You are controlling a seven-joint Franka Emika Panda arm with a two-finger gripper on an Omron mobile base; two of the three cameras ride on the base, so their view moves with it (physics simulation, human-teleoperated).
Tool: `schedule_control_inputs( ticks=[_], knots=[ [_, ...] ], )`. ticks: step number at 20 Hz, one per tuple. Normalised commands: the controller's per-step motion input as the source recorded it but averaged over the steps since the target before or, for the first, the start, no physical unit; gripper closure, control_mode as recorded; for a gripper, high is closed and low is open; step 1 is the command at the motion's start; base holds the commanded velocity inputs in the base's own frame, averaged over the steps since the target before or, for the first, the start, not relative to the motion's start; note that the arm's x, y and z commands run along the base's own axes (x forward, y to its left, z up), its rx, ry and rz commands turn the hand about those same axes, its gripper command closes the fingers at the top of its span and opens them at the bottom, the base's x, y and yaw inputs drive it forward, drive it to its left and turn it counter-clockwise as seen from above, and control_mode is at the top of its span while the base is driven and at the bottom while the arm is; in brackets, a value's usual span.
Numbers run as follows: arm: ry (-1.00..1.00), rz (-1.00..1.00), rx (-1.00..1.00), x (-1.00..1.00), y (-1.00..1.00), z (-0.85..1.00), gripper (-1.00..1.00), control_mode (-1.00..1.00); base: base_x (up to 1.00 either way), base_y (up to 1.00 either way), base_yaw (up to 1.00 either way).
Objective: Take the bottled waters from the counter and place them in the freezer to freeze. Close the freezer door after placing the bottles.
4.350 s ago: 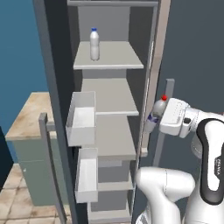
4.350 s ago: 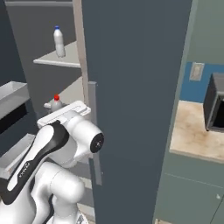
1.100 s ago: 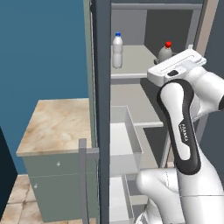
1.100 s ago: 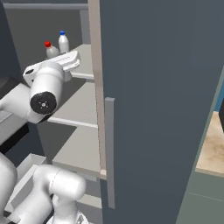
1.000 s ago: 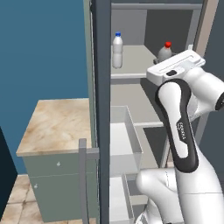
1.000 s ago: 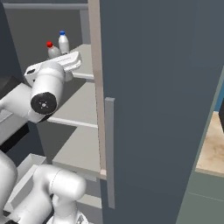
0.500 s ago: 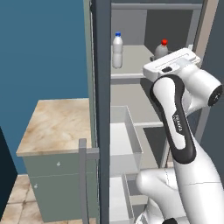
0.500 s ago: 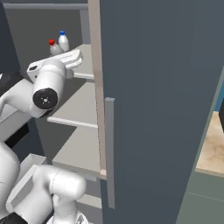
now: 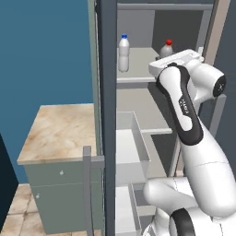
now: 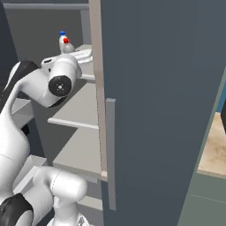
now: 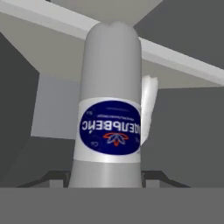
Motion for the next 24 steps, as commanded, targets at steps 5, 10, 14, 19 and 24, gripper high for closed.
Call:
schedule_control_inputs(
  ticks=[5, 10, 14, 19, 24],
  knots=[
    [0.0, 0.0, 0.0, 0.0, 0.21, 0.0, 1.0, -1.0, 0.0, 0.0, 0.0],
    [-0.02, 0.0, 0.0, 0.1, 0.28, 0.0, 1.0, -1.0, 0.0, 0.0, 0.0],
    [0.0, -0.03, 0.09, 0.38, 0.01, 0.0, 1.0, -1.0, 0.0, 0.0, 0.0],
    [0.05, -0.06, 0.1, 0.6, 0.0, 0.0, 1.0, -1.0, 0.0, 0.0, 0.0],
    [0.03, -0.02, 0.0, 0.4, 0.0, 0.0, 1.0, -1.0, 0.0, 0.0, 0.0]
  ],
)
